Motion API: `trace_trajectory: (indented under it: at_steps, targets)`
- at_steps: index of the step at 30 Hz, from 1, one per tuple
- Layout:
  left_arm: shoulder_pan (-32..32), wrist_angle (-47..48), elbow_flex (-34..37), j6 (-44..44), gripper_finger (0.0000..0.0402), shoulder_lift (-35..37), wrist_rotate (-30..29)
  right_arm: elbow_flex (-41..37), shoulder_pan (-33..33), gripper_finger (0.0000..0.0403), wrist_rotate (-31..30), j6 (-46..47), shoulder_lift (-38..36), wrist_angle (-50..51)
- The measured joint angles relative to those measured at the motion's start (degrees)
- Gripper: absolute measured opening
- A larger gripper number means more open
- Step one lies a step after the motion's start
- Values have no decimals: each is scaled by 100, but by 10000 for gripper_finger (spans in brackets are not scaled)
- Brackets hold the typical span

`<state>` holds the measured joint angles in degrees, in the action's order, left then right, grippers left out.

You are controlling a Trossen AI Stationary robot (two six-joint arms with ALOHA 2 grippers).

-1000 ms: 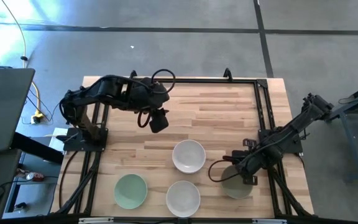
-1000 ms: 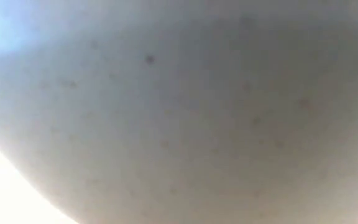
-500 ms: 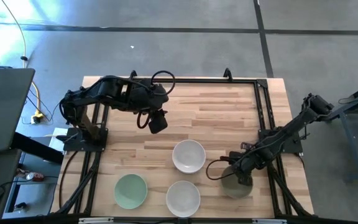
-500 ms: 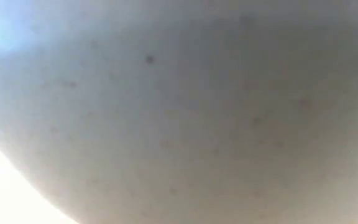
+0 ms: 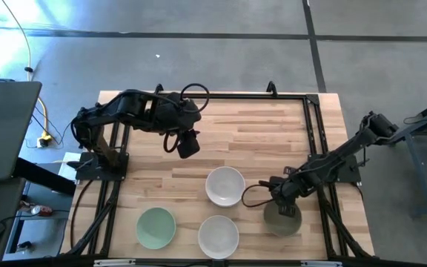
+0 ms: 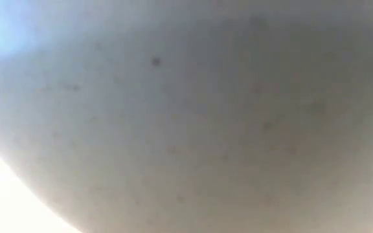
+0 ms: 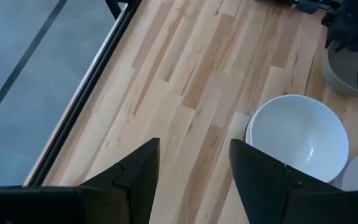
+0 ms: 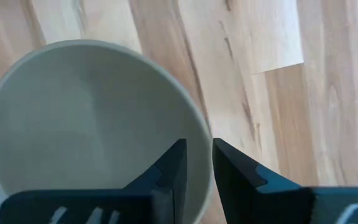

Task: Nest bowls inside each other
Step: Stack the gray bowl on top of the white bowl

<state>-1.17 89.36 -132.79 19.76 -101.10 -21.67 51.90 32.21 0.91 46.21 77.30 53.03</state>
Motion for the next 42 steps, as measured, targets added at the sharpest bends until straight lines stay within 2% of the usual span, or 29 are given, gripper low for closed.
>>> trace_trajectory:
  at_steps: [26,33,42]
  targets:
    - [0,-2,0,-150,184,-2,2,-12,-197,67,174,-378,-1,105]
    - [0,-2,0,-148,184,-2,46,-363,-197,67,536,-237,-3,-70]
    - [0,-2,0,-193,184,-2,46,-424,-192,67,540,-272,-2,-275]
